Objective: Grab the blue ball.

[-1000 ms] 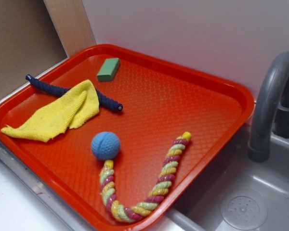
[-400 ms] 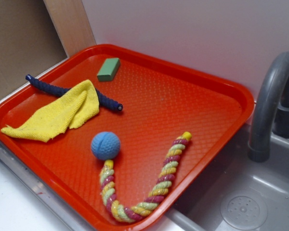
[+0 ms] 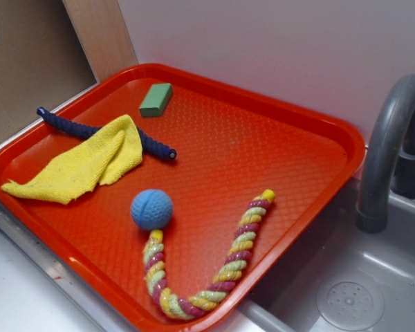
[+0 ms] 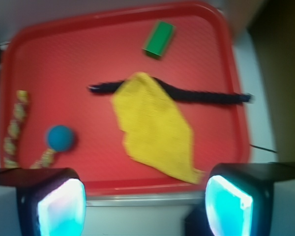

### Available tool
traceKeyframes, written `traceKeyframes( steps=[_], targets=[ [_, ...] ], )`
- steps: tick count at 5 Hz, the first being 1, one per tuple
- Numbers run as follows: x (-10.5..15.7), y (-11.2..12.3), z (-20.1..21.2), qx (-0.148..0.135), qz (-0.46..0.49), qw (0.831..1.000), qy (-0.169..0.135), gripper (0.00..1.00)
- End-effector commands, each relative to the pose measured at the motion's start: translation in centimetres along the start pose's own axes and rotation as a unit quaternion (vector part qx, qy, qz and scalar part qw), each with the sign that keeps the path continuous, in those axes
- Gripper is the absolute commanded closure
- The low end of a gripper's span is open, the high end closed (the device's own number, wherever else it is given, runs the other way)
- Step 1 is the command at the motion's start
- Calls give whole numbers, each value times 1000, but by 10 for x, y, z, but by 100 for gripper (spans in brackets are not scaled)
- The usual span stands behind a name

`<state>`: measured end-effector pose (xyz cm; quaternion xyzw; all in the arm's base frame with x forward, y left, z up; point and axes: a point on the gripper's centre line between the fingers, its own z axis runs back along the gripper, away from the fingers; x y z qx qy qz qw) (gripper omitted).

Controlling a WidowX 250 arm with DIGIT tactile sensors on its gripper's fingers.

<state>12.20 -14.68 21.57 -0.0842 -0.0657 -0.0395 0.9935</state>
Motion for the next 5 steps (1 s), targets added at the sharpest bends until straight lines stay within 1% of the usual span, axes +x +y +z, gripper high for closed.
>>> traceKeyframes(
  steps=[1, 2, 3, 4, 5],
  targets=[
    [0, -77, -40, -21, -32, 999, 24, 0],
    [0, -82, -80, -3, 1, 999, 40, 0],
    [3, -85, -114, 19, 8, 999, 46, 0],
    [8, -95, -145, 23, -17, 997, 65, 0],
    [12, -104, -167, 7, -33, 997, 71, 0]
  ],
)
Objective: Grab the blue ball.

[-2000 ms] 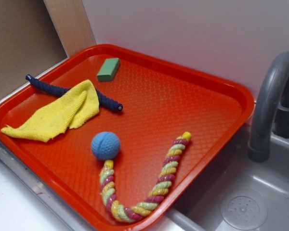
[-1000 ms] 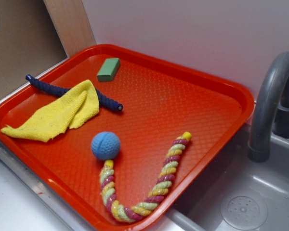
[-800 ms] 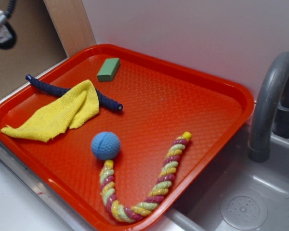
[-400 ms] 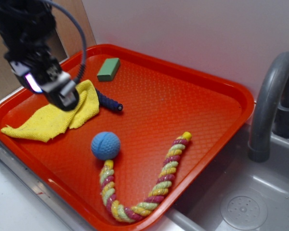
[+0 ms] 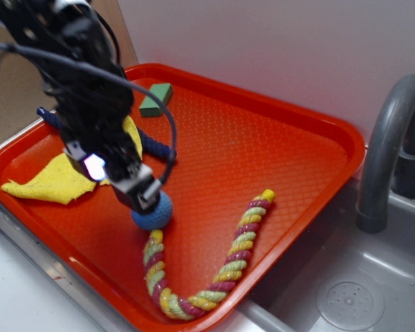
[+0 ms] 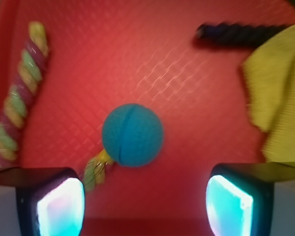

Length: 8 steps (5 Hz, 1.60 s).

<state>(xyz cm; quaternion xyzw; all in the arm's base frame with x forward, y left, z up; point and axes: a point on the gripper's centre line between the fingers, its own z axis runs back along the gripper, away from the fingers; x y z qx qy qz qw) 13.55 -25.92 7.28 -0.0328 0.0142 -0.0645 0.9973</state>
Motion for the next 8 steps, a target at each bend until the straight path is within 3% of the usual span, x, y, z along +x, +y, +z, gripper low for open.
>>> traceKeyframes(
  steps=[1, 2, 3, 4, 6, 7, 8],
  targets=[
    [15, -25, -26, -23, -37, 999, 0, 0],
    [17, -25, -40, 10, -29, 999, 10, 0],
    [16, -21, -38, 10, -27, 1000, 10, 100],
    [16, -11, -21, 5, -14, 1000, -4, 100],
    [38, 31, 63, -49, 4, 997, -59, 100],
    [43, 70, 106, -52, 20, 994, -91, 100],
    [40, 104, 147, -15, 26, 992, -126, 100]
  ],
)
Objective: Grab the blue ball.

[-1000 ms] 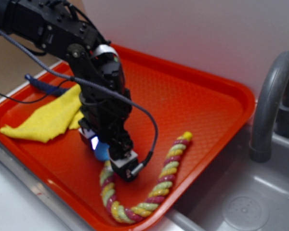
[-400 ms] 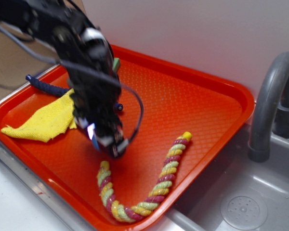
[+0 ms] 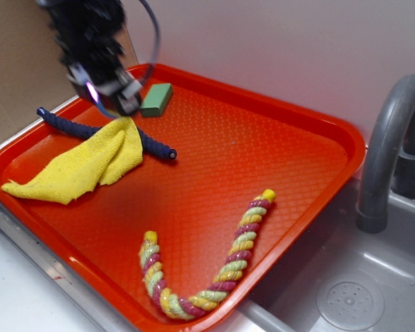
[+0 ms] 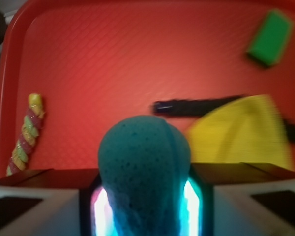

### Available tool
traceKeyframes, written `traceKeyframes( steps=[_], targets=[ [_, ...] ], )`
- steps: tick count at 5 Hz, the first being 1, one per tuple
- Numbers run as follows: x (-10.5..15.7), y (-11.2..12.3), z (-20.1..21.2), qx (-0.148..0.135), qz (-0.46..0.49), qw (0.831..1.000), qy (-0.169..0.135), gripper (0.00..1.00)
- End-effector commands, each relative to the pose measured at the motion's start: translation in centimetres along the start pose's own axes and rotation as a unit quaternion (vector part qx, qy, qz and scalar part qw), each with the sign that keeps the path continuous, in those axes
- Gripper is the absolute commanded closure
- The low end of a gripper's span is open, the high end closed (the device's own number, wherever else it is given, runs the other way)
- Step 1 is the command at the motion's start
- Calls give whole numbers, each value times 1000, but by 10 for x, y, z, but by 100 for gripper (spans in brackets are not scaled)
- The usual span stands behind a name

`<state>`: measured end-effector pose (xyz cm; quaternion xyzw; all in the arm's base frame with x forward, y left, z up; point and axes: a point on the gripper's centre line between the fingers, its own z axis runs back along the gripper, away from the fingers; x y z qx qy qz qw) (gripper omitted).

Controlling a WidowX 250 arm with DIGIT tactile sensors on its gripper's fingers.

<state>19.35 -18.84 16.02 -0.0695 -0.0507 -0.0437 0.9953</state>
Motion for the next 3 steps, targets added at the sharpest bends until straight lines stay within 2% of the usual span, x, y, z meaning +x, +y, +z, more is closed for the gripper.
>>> traceKeyframes(
  steps=[1, 2, 3],
  targets=[
    [1, 63, 96, 43, 38, 994, -91, 100],
    [-12, 87, 119, 44, 79, 988, -127, 100],
    [-13, 98, 108, 9, 98, 986, -132, 100]
  ],
)
